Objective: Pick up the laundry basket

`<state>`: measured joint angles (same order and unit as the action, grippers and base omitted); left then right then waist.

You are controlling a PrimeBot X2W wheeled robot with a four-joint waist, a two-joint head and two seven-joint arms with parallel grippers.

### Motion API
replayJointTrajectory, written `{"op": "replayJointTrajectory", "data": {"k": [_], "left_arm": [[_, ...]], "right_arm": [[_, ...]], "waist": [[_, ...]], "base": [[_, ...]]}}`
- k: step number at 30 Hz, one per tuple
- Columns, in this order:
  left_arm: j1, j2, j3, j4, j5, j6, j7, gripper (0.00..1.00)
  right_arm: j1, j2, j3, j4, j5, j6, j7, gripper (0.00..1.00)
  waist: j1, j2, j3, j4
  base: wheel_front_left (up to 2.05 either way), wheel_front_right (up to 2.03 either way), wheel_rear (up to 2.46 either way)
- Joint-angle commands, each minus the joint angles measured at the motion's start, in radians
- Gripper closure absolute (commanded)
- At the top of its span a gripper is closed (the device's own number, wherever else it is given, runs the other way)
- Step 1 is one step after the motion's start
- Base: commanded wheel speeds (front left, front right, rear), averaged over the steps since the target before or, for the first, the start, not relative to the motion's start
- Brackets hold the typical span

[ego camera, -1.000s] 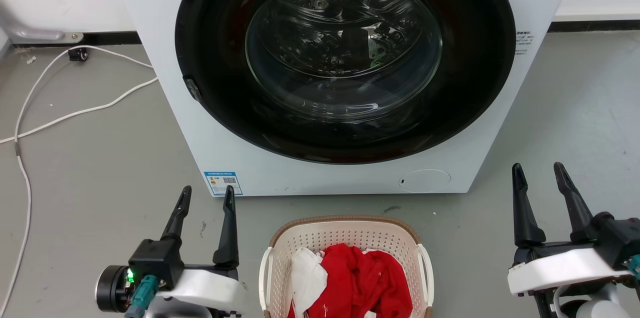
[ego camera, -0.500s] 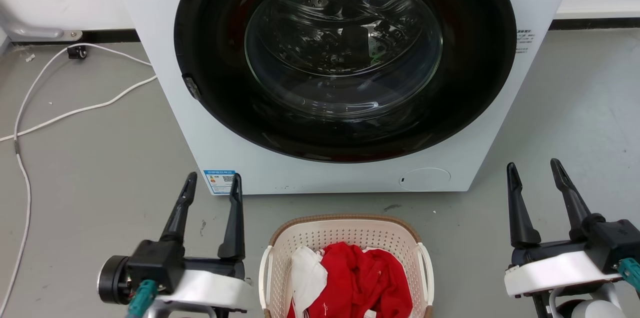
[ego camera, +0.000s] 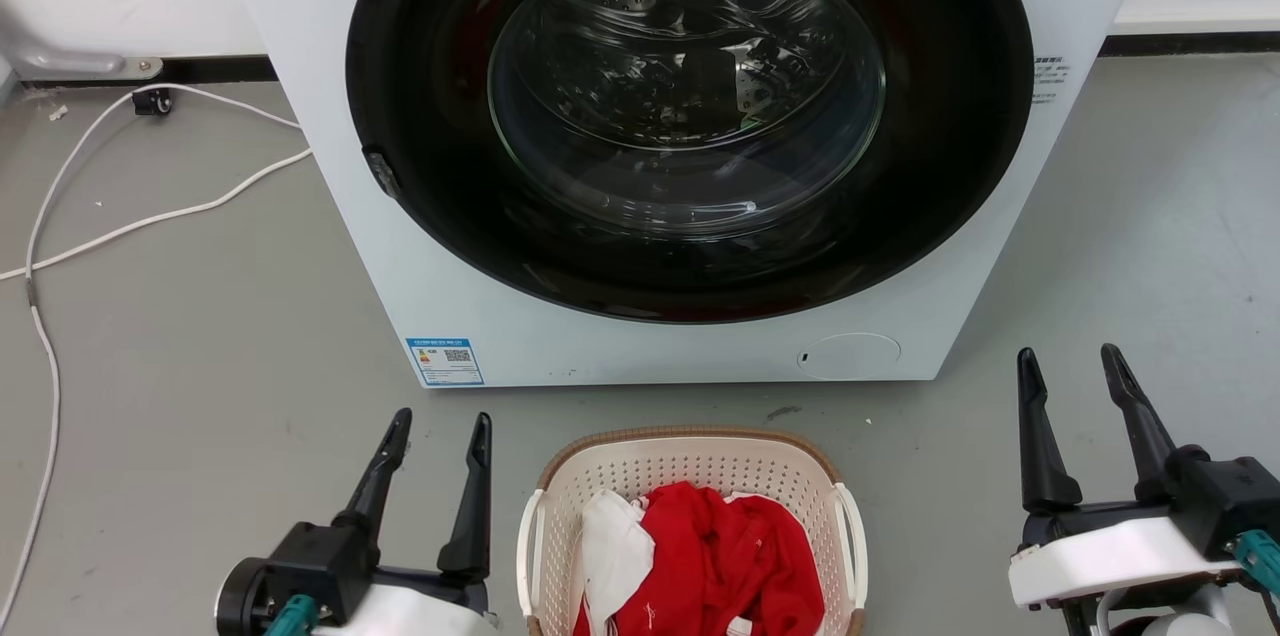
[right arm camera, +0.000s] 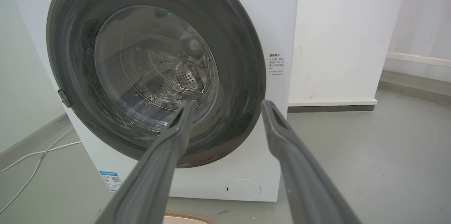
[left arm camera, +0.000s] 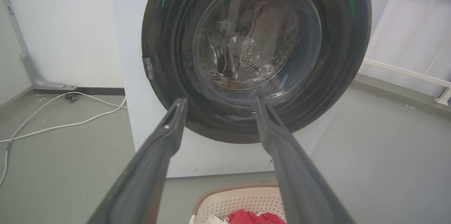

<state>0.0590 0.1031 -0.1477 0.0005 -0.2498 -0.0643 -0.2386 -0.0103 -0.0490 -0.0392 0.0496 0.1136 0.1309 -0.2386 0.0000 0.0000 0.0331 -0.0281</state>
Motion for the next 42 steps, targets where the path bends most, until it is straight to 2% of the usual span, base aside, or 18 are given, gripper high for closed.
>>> {"op": "replayJointTrajectory", "data": {"k": [1, 12, 34, 42], "left_arm": [[0.000, -0.007, 0.004, 0.011, 0.040, -0.016, -0.010, 0.00], [0.000, -0.036, 0.030, 0.022, 0.154, -0.050, -0.029, 0.00], [0.001, -0.051, 0.061, 0.025, 0.172, -0.064, -0.027, 0.00], [-0.028, -0.052, 0.071, 0.049, 0.177, -0.064, -0.027, 0.00]], "right_arm": [[0.007, -0.002, 0.001, 0.002, -0.025, 0.000, -0.009, 0.00], [0.001, -0.002, 0.010, 0.014, -0.094, 0.000, -0.029, 0.00], [-0.011, -0.002, 0.011, 0.022, -0.068, 0.000, -0.027, 0.00], [-0.038, -0.002, 0.009, 0.043, -0.078, 0.000, -0.027, 0.00]], "waist": [[0.0000, 0.0000, 0.001, 0.000], [0.0000, 0.0000, 0.002, 0.001], [0.0000, 0.0000, 0.011, 0.000], [0.0000, 0.0000, 0.078, -0.010]], "base": [[0.00, 0.00, 0.00], [0.00, 0.00, 0.00], [0.00, 0.00, 0.00], [0.00, 0.00, 0.00]]}}
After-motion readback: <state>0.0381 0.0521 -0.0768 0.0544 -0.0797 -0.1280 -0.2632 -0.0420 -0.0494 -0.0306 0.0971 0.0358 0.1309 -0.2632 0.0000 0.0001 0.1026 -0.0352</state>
